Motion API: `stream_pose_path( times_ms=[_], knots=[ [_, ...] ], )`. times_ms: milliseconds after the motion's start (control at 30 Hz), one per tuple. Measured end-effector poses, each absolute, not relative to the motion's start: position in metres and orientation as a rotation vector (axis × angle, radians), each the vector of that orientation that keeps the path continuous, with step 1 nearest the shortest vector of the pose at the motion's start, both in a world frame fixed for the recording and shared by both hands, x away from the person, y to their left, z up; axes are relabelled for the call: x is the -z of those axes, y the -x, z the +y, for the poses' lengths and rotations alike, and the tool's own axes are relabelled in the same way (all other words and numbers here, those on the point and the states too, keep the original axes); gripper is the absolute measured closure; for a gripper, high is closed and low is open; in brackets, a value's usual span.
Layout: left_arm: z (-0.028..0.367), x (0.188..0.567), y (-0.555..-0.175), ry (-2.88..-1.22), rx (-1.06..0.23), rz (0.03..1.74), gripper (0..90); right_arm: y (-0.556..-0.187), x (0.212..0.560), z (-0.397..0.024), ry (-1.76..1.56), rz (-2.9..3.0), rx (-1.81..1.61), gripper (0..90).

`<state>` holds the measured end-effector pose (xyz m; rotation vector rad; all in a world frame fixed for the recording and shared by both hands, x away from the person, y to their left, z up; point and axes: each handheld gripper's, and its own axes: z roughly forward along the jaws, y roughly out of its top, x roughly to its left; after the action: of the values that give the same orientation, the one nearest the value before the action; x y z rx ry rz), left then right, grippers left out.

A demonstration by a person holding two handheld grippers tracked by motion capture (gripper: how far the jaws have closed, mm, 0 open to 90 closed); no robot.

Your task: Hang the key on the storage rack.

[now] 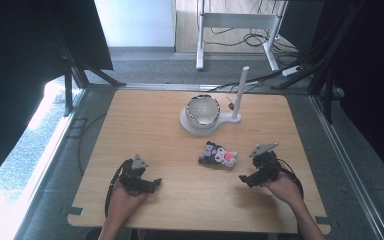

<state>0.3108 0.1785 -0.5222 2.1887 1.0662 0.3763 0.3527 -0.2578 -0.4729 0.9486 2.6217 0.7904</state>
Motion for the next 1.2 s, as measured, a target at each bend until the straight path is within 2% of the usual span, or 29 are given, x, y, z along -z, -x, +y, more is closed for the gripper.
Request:
stream_pose_path(
  times_ms=[733, 1200],
  knots=[
    [0.179, 0.522, -0.311, -2.193, -0.375, 1.065, 6.2, -0.391, 0.461, -0.223, -0.835, 2.752, -0.624, 2.2],
    [0.179, 0.522, -0.311, -2.192, -0.375, 1.065, 6.1, -0.416, 0.458, -0.177, -0.629, 2.906, -0.434, 10.1]
  ],
)
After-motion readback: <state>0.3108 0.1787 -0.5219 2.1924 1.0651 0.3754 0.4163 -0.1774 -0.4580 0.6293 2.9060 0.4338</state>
